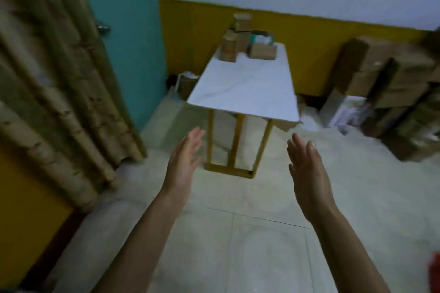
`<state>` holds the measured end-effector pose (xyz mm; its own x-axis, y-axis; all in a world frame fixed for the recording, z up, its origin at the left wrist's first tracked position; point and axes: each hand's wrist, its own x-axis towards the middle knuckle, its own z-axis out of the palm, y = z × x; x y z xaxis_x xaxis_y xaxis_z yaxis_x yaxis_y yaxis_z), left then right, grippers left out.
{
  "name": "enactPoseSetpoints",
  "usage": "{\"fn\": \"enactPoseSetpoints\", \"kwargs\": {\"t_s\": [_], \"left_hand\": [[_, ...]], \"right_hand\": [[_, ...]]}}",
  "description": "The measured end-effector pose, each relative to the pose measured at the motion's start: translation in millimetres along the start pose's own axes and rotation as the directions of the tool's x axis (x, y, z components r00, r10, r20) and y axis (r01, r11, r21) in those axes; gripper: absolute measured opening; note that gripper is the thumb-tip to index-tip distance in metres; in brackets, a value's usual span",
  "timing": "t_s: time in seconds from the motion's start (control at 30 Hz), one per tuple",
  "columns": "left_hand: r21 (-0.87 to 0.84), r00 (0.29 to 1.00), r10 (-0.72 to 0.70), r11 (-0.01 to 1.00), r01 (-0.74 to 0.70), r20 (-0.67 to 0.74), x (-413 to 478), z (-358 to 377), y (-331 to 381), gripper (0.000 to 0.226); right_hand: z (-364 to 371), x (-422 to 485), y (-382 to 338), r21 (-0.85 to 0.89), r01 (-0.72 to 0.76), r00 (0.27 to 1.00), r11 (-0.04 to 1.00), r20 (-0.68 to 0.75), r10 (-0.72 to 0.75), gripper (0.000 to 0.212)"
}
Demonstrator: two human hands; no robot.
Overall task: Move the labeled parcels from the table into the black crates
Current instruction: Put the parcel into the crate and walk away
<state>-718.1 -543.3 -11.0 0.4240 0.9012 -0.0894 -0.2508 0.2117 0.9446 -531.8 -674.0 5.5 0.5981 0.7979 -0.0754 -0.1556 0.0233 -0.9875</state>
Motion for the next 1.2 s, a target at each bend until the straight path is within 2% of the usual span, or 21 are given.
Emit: {"fn": "enactPoseSetpoints", "kwargs": {"t_s": [0.07,0.23,0.4,0.5,0.6,0.87,0.97,1.1,1.2], "left_hand": [[0.014,0.996,-0.034,0.999,0.033,0.079,20,68,-21,0.033],[0.053,0.969,-0.082,0.996,0.072,0.235,62,214,-63,0.043],[0.096,0.953,-0.081,0.994,0.055,0.291,105,295,-90,0.034],[0.077,0.959,-0.094,0.994,0.076,0.267,149,324,-101,0.033],[0.05,0.966,-0.101,0.995,0.091,0.236,208,351,-116,0.043],[0.117,0.975,-0.083,0.991,0.059,0.206,395,436,-141,0.05],[0.119,0.971,-0.099,0.99,0.074,0.218,458,463,-141,0.05],[0.116,0.972,-0.109,0.99,0.086,0.208,527,496,-143,0.049],[0.134,0.977,-0.111,0.987,0.088,0.183,575,519,-149,0.049]], "right_hand": [[-65,21,-8,0.014,-0.006,0.998,1.0,-0.059,0.007,0.075],[-188,71,-27,0.035,0.026,0.981,0.999,-0.191,-0.019,0.056],[-257,129,-37,0.047,0.035,0.968,0.998,-0.249,-0.022,0.053],[-285,174,-38,0.046,0.028,0.961,0.999,-0.276,-0.015,0.053],[-309,232,-38,0.049,0.027,0.954,0.998,-0.299,-0.011,0.053],[-352,422,-64,0.067,0.03,0.924,0.997,-0.382,-0.002,0.058],[-361,488,-72,0.064,0.026,0.928,0.998,-0.372,0.0,0.058],[-374,564,-80,0.06,0.026,0.944,0.998,-0.33,-0.004,0.071],[-386,626,-80,0.075,0.009,0.952,0.997,-0.306,0.014,0.059]]}}
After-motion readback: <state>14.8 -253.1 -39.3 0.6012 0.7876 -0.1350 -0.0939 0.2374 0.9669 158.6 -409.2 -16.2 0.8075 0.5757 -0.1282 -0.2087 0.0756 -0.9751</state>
